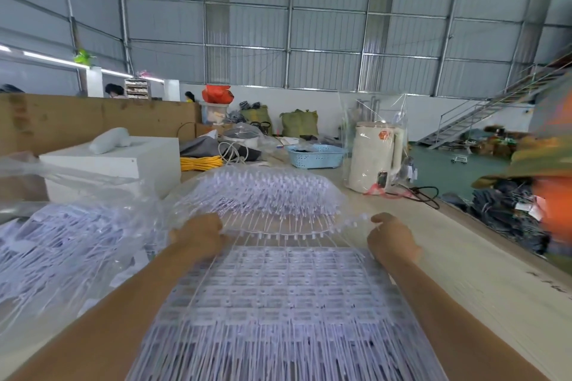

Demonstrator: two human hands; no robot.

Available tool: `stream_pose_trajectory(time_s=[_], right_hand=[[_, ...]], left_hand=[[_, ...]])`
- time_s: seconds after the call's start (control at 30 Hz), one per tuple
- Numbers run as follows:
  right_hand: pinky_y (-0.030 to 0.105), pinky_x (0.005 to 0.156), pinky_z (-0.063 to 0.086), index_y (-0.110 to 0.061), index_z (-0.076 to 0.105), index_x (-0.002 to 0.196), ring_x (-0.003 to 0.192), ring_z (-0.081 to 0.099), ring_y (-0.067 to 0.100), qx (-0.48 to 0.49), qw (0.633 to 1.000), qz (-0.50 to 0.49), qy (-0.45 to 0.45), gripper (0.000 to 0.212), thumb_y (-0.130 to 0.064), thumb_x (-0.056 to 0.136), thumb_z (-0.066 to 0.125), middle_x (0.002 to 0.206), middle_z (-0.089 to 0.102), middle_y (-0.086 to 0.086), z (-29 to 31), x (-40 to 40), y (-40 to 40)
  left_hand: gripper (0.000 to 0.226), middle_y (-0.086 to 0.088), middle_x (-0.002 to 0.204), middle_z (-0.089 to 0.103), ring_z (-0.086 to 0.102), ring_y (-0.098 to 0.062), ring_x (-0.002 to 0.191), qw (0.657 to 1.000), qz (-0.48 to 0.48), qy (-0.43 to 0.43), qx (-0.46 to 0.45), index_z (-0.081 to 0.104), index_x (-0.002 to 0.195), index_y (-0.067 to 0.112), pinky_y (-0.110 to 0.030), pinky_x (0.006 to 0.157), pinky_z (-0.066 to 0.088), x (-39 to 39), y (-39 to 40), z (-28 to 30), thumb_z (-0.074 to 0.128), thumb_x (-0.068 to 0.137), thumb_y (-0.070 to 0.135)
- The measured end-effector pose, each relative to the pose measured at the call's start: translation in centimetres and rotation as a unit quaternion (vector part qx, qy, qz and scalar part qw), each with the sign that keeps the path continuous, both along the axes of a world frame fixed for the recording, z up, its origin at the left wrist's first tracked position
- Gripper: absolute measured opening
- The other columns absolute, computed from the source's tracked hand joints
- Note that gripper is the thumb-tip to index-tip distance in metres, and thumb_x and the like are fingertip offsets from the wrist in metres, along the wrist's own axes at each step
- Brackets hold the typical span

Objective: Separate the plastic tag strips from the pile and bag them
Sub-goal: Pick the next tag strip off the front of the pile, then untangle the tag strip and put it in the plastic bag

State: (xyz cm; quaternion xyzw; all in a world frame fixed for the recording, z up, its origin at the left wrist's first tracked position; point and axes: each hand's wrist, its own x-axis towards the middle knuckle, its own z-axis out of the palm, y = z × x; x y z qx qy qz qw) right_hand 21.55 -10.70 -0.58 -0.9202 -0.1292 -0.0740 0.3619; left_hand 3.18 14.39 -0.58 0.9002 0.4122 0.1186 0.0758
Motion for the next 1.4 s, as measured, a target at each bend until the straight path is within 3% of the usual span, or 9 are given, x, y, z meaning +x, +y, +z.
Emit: stream_pose_trajectory(time_s=[0.1,0.27,0.47,0.7,0.8,0.93,1.07,1.27,1.4], right_hand=[[0.032,0.08,0.049,-0.014,0.06,0.121,0.1,0.061,0.03,0.132,0.99,0.031,-0.044,0.036,-0.003,0.088,0.048,0.115,0.065,0.013,0.1,0.2,-0.1],[0.046,0.089,0.051,-0.004,0.062,0.119,0.094,0.065,0.032,0.25,0.964,0.045,-0.075,0.032,0.001,0.088,0.053,0.11,0.067,0.019,2.3,-0.1,-1.0],[0.021,0.052,0.051,-0.011,0.063,0.117,0.057,0.064,0.008,0.339,0.936,0.058,-0.071,0.031,-0.002,0.088,0.06,0.095,0.069,0.006,4.5,-3.5,-4.3],[0.021,0.056,0.05,-0.017,0.064,0.1,0.051,0.064,0.005,0.307,0.948,0.084,-0.007,0.027,0.005,0.085,0.059,0.071,0.068,0.001,0.2,-11.3,-9.9],[0.021,0.054,0.052,-0.014,0.063,0.099,0.051,0.065,0.009,0.276,0.958,0.073,0.004,0.029,0.01,0.083,0.055,0.07,0.067,0.004,-1.4,-13.0,-11.7],[0.04,0.07,0.057,-0.007,0.062,0.104,0.06,0.067,0.021,0.229,0.971,0.069,0.03,0.025,0.007,0.085,0.053,0.072,0.065,0.009,-2.0,-13.9,-12.7],[0.031,0.072,0.05,-0.011,0.062,0.113,0.079,0.065,0.023,0.111,0.991,0.08,0.002,0.031,-0.002,0.085,0.055,0.084,0.068,0.007,-2.5,-14.3,-13.3],[0.021,0.061,0.039,-0.013,0.061,0.114,0.078,0.055,0.016,-0.023,0.996,0.091,0.002,0.032,-0.005,0.083,0.058,0.094,0.064,0.003,-1.3,-13.6,-13.6],[0.025,0.066,0.043,-0.01,0.065,0.099,0.078,0.056,0.019,-0.166,0.982,0.085,0.009,0.017,-0.016,0.085,0.059,0.092,0.064,0.006,0.9,-12.4,-13.0]], left_hand=[[0.02,-0.002,0.111,0.064,0.056,-0.022,0.11,0.993,0.031,-0.115,0.023,0.065,0.104,0.016,-0.038,0.098,0.04,0.5,-0.1,0.4,0.055,0.087,0.01],[0.022,-0.017,0.111,0.067,0.06,-0.031,0.106,0.951,0.008,-0.309,0.019,0.07,0.101,-0.003,-0.033,0.095,0.043,-0.4,-1.1,3.0,0.054,0.086,-0.003],[0.023,-0.014,0.107,0.07,0.062,-0.031,0.102,0.916,-0.004,-0.399,0.052,0.073,0.101,0.003,-0.03,0.09,0.043,-6.1,-4.6,6.7,0.057,0.084,0.0],[0.017,-0.012,0.097,0.072,0.065,-0.031,0.092,0.945,-0.016,-0.32,0.064,0.074,0.096,0.007,-0.033,0.083,0.045,-15.5,-9.7,3.1,0.066,0.082,0.004],[0.017,-0.015,0.098,0.072,0.067,-0.032,0.088,0.957,-0.013,-0.286,0.051,0.074,0.095,0.004,-0.035,0.082,0.046,-17.7,-10.3,0.2,0.068,0.079,0.0],[0.014,-0.018,0.091,0.071,0.066,-0.036,0.083,0.968,-0.017,-0.244,0.054,0.073,0.091,-0.001,-0.037,0.076,0.046,-18.8,-10.6,-1.5,0.071,0.077,0.0],[0.021,-0.01,0.092,0.069,0.062,-0.025,0.08,0.981,-0.026,-0.18,0.071,0.07,0.1,0.007,-0.029,0.073,0.042,-19.3,-10.8,-1.9,0.068,0.082,0.015],[0.033,0.014,0.119,0.059,0.056,-0.011,0.11,0.989,0.012,0.038,0.145,0.052,0.117,0.035,-0.032,0.095,0.039,-19.8,-12.3,-0.4,0.04,0.092,0.052],[0.029,0.012,0.111,0.061,0.054,-0.015,0.111,0.962,0.055,0.124,0.237,0.053,0.11,0.034,-0.04,0.099,0.032,-17.4,-14.6,1.8,0.037,0.093,0.052]])
